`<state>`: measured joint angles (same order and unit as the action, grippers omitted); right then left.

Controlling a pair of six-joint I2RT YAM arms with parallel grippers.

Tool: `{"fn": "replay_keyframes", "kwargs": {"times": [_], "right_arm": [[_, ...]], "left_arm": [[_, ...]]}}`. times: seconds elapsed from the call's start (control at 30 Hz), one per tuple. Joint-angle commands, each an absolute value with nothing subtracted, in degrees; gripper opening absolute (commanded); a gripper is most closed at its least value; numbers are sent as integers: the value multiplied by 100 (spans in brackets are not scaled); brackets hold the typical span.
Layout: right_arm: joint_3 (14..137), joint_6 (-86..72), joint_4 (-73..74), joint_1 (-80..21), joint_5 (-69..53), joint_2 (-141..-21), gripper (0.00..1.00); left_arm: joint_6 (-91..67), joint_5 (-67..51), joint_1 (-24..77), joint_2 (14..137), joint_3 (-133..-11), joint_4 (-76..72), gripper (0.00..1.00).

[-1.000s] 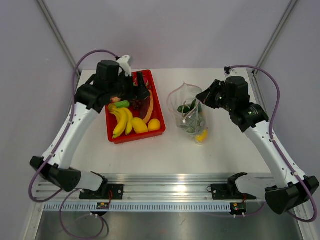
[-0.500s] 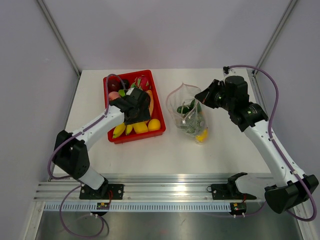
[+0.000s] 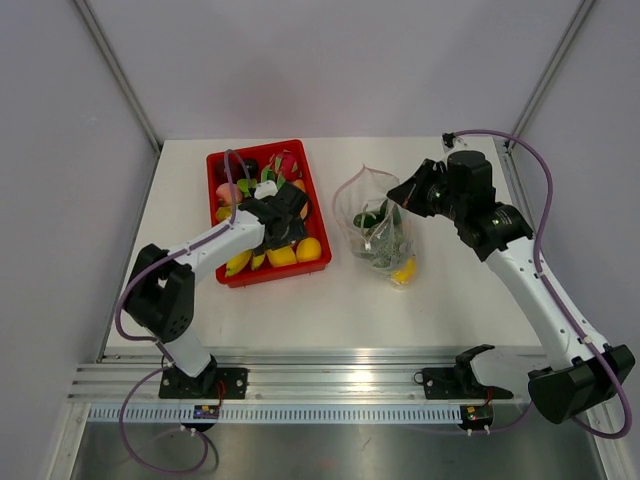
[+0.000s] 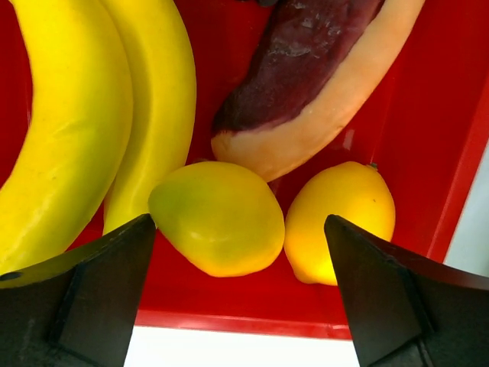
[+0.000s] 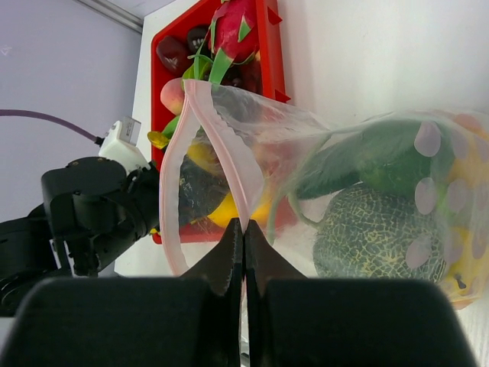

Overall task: Place the food in the zip-top bag and seal the zipper
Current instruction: Pick up the fake fruit from the bin.

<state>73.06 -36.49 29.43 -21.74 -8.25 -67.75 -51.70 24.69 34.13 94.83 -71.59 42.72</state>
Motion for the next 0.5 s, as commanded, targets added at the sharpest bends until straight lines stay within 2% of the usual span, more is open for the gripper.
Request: {"fn": "replay_keyframes", "kwargs": {"times": [0.0,0.03,0.07,0.37,0.4,0.47], "right_arm": [[7523,-3586,2742,-2171,-984,-6811,0],[7523,-3586,2751,-2171,-993,-6812,0],[7523,-3586,2742,-2180,-1011,-6820,0],[7436,-3639,2663,-2180,-1063,-6847,0],[7427,-3647,2663,-2171,-1063,-6847,0],[7427,-3647,2663,-2171,-1055,-6838,0]], "left_arm": [[-5449,2883,3437,9624,-7084,3938,91],[-5493,2935,3437,9659,-7067,3920,85],[-5519,2970,3445,9677,-7040,3894,83],[-5520,3138,3472,9861,-6935,3665,79],[-5511,3129,3480,9870,-6935,3656,69],[-5493,3120,3507,9826,-6978,3682,59]]}}
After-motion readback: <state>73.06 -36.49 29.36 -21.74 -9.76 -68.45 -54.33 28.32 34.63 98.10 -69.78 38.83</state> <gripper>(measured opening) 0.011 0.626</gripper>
